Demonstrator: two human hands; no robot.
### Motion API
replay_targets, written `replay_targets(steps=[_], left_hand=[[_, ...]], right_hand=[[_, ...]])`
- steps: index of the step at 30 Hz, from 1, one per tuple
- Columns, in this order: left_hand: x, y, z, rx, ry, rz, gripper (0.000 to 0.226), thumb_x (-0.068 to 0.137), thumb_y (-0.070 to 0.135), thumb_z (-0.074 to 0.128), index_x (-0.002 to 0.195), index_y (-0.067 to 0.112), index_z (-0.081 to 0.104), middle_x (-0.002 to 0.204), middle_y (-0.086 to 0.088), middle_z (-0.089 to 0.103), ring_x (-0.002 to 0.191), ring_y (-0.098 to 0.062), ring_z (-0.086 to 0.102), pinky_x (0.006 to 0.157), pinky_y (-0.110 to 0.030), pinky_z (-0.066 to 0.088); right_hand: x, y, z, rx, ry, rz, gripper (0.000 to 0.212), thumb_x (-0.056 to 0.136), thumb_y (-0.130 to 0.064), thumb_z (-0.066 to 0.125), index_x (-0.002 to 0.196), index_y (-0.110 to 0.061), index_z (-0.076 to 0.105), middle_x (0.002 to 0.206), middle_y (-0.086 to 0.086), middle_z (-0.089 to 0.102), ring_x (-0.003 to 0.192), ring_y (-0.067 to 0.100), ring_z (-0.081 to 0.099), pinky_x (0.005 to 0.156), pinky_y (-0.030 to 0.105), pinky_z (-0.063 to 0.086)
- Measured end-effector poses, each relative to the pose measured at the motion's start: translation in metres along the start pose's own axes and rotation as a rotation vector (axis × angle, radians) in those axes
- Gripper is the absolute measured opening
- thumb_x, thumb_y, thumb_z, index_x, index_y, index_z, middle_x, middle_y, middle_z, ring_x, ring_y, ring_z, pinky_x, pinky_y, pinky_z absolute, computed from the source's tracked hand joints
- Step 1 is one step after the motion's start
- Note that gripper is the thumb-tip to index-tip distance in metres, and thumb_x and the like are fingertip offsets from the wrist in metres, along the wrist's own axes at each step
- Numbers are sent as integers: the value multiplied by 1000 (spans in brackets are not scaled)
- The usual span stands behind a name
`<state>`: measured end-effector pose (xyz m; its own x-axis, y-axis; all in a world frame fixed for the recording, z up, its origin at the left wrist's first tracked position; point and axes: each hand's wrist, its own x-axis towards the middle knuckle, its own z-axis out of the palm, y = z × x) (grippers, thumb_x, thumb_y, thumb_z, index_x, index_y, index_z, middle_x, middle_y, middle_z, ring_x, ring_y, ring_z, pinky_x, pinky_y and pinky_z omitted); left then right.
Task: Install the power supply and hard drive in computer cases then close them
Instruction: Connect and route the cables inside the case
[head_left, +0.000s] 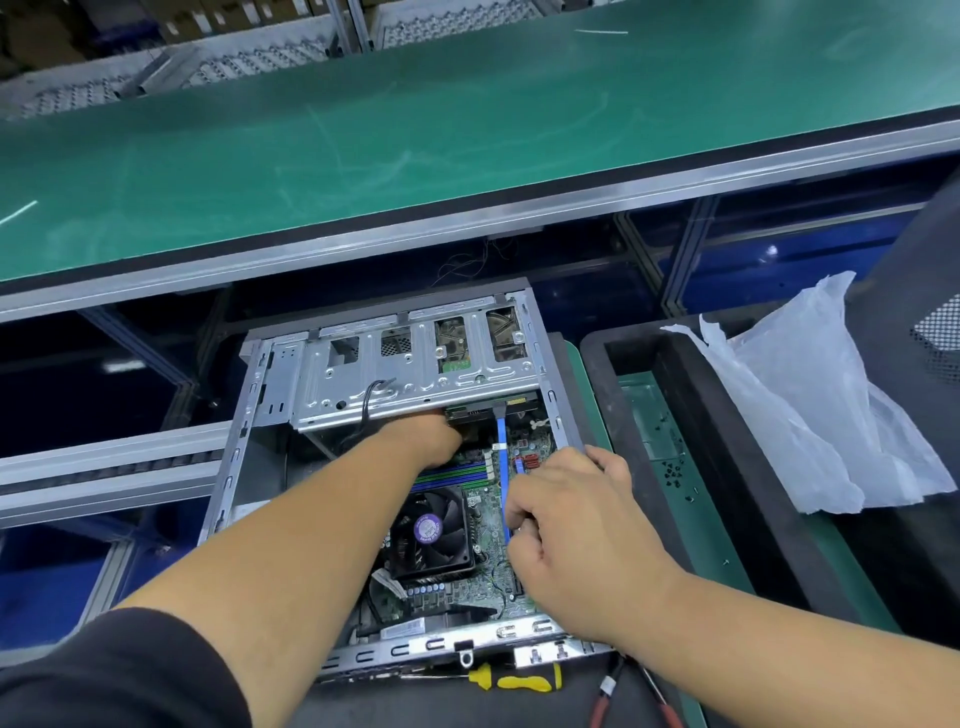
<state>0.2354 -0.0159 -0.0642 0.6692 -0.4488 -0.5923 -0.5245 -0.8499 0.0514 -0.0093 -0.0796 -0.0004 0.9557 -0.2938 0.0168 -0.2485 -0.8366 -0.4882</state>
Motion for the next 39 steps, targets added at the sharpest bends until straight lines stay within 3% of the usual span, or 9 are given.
replay_targets(steps=[4,6,8,12,20,24,28,34,39], left_hand=[[-3,2,2,5,4,-10,31,107,31,39,112,14,65,125,-9,63,113,-30,60,98,-40,49],[-4,-1,0,3,-2,35,35,107,32,39,125,15,64,111,-6,65,98,-23,62,77,-30,47],[-8,-8,-1,-60,29,50,36,103,49,49,107,20,69,81,1,59,73,-14,55,57,-26,36],[-25,-28,3,-5,136,-54,45,100,54,55,80,14,59,70,-1,53,64,-17,53,52,-30,36],[-54,-31,16,-347,420,-140,36,106,35,50,82,9,53,88,-15,65,87,-36,64,81,-42,55],[-56,-35,22,-497,406,-104,37,106,39,49,79,14,46,78,-9,57,80,-36,57,87,-48,49],[-54,-39,28,-666,387,-43,28,99,49,59,97,21,62,92,2,69,92,-28,63,102,-53,46],[-51,-37,31,-427,363,-39,34,97,64,53,78,38,65,83,16,65,96,-24,54,87,-40,26],[-46,-39,29,-454,324,-22,31,95,64,56,77,41,66,76,13,63,99,-29,58,87,-41,33]], right_hand=[[1,0,0,-22,-15,2,14,80,-30,36,74,-34,48,73,-17,52,97,4,42,117,44,20],[1,0,-1,-25,-23,5,15,81,-30,36,75,-35,49,74,-18,53,97,4,42,118,44,20],[1,-1,-2,-28,-22,7,16,81,-31,34,76,-35,49,75,-18,52,97,4,42,118,44,19],[1,0,-1,-13,-17,15,18,81,-30,34,77,-34,51,74,-17,52,95,5,42,119,44,19],[1,1,1,12,10,13,16,80,-29,37,74,-35,50,73,-19,51,93,3,43,118,45,22],[1,0,-1,5,9,16,16,80,-30,35,75,-35,49,73,-19,49,94,3,42,118,44,21],[1,0,-1,5,4,21,18,80,-29,34,75,-34,50,74,-18,50,94,4,42,119,45,20],[1,1,-1,12,11,15,17,80,-27,35,74,-34,50,71,-17,48,91,4,41,117,44,21],[1,1,0,14,19,3,18,81,-26,36,76,-34,52,72,-18,50,92,4,42,118,45,21]])
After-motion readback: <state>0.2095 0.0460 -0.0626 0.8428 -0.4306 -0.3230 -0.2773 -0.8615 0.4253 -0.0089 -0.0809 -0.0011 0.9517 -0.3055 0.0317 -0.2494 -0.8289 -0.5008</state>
